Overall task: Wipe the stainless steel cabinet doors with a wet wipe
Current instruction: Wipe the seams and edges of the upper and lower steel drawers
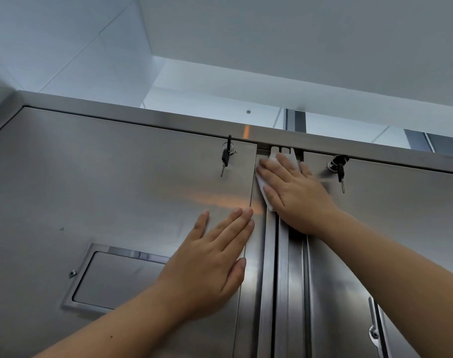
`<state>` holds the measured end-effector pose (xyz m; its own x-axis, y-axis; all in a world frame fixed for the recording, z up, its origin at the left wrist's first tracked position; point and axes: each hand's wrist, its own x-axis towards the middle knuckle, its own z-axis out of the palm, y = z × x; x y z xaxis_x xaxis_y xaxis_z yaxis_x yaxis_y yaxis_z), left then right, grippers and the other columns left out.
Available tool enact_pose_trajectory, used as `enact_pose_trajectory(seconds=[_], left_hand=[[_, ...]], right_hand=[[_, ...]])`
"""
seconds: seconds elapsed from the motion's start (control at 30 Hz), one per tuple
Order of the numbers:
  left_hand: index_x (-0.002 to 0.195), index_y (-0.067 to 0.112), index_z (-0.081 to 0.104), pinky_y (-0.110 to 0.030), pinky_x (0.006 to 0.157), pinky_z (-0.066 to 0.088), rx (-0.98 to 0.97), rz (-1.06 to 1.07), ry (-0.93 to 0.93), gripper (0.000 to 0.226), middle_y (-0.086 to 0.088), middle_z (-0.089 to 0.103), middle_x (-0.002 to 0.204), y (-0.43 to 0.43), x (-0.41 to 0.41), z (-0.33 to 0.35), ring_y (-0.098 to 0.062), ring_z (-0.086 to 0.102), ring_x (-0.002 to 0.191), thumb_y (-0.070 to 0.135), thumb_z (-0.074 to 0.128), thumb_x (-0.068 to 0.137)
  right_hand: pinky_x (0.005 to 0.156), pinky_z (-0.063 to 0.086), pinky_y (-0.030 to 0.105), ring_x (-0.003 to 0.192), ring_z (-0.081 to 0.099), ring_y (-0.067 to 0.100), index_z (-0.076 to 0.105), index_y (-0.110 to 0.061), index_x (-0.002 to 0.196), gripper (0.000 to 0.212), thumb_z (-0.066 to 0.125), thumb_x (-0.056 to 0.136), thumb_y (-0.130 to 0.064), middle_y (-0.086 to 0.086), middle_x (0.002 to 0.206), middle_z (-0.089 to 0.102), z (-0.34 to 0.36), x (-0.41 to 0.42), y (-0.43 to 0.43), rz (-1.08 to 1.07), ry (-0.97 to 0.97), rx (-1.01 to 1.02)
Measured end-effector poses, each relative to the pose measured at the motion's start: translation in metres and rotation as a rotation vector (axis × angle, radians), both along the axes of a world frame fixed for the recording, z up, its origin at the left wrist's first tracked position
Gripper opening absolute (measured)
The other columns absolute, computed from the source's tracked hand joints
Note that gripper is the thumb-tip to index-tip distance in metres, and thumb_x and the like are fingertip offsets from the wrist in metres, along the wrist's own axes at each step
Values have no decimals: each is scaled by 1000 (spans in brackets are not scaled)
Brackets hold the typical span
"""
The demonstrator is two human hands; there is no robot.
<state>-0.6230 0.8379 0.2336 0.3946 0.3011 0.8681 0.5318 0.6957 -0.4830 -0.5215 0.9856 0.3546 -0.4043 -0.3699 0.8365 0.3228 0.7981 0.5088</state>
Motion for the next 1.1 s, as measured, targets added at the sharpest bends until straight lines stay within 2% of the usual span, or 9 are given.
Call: enact_pose_trajectory(seconds=[0.1, 0.13, 0.23, 0.37, 0.57, 0.73, 0.9, 1.03, 1.1], left_hand=[[138, 8, 46, -46, 105, 23, 4, 2, 6, 55, -6, 40, 147, 0, -1, 1, -16, 33, 137, 32, 34, 91], [138, 8, 46, -46, 105, 23, 2, 0, 7, 55, -7, 40, 147, 1, -1, 1, -16, 33, 137, 32, 34, 91], [137, 7, 47, -46, 105, 23, 4, -8, 12, 54, -7, 41, 146, 2, -2, 1, -16, 31, 137, 31, 34, 91], [138, 8, 47, -46, 105, 23, 6, 2, 16, 54, -7, 40, 146, 2, -1, 1, -16, 32, 137, 32, 34, 91], [139, 7, 44, -46, 105, 23, 14, -23, 29, 56, -8, 39, 146, 1, -1, 1, -16, 31, 137, 33, 36, 89], [135, 6, 50, -47, 103, 25, 18, 3, 38, 55, -10, 42, 144, 3, 0, 1, -18, 36, 135, 32, 36, 88], [137, 5, 47, -47, 104, 23, 27, 4, 27, 57, -10, 41, 145, 2, 1, 1, -18, 34, 136, 33, 36, 88], [137, 3, 46, -48, 104, 23, 43, 13, 5, 57, -12, 42, 145, 2, 2, 2, -22, 39, 134, 31, 35, 89], [137, 1, 46, -48, 104, 22, 43, 13, -7, 56, -12, 40, 146, 2, 2, 2, -23, 39, 135, 29, 34, 89]], right_hand=[[110, 21, 50, 140, 29, 23, 44, -20, 141, 70, 6, 90, -51, -2, 148, 39, -10, 1, 7, 65, 13, 109], [109, 22, 50, 140, 30, 23, 45, -21, 140, 71, 6, 91, -53, -3, 147, 41, -9, 3, 9, 54, 8, 126], [114, 4, 42, 145, 5, 11, 24, -32, 148, 90, -12, 75, -68, -14, 156, 17, 4, 5, 11, 25, -32, 87], [114, 1, 41, 145, -5, 10, 14, -35, 150, 93, -16, 66, -62, -17, 157, 7, 15, 6, 5, -49, -14, 45], [109, 20, 44, 137, 34, 28, 52, -19, 134, 65, 9, 98, -52, 1, 143, 46, -30, 2, 19, 113, 34, 213], [108, 14, 41, 136, 35, 24, 54, -20, 133, 65, 9, 99, -53, 0, 141, 48, -46, 5, 22, 96, 5, 264], [112, -5, 38, 145, -5, 9, 17, -36, 149, 86, -12, 72, -62, -17, 157, 8, -15, 3, 12, -10, -24, 91], [105, 16, 45, 138, 32, 27, 50, -20, 136, 67, 5, 98, -53, 1, 145, 44, -43, 3, 17, 64, 24, 206], [104, 19, 48, 138, 32, 30, 51, -19, 135, 62, 9, 100, -48, 3, 144, 45, -67, 1, 27, 88, 21, 243]])
